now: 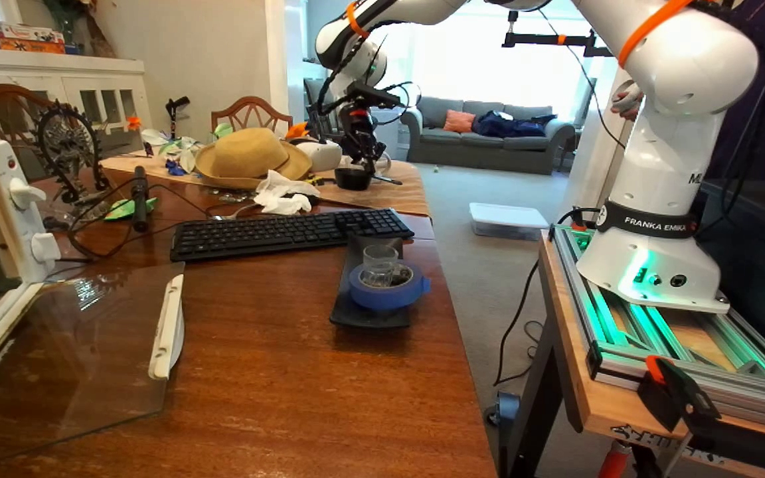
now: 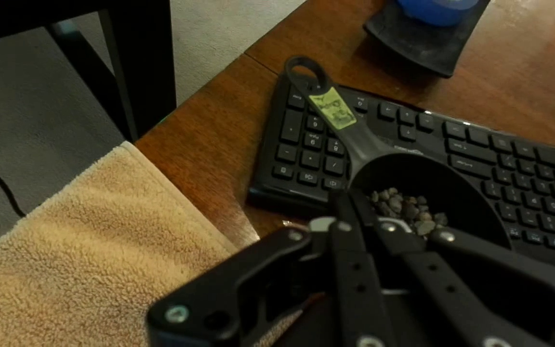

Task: Move the black measuring cup to the right then pick up the glass cup and set it down on the desk.

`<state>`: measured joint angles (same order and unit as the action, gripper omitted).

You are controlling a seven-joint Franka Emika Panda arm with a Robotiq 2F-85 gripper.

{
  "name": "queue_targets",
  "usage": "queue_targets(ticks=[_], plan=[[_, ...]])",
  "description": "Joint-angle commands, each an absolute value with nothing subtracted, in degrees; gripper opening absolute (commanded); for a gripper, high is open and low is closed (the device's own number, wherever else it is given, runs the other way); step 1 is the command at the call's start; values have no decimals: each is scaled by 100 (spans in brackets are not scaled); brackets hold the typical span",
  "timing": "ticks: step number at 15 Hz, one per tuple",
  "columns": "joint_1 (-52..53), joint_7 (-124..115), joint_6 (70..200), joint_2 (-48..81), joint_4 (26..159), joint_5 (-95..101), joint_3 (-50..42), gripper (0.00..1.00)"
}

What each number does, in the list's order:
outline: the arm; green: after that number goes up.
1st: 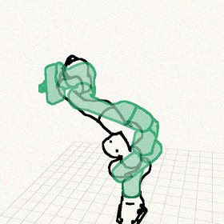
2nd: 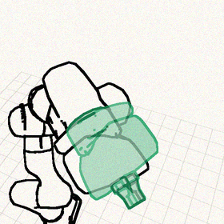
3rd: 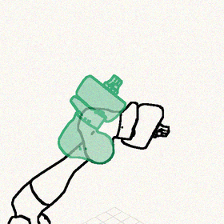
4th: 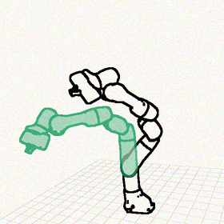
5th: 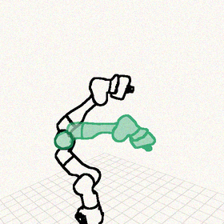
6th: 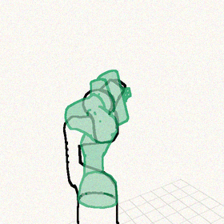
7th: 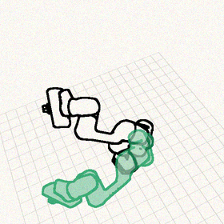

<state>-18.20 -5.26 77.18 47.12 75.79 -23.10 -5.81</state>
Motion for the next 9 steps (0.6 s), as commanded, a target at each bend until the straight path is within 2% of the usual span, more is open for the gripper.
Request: queue_targets(ticks=[1,9], plan=[[-1818,-522,7679,4794,7480,-2313,-598,3],[-1847,-658,7393,5086,7247,-2267,-636,1]])
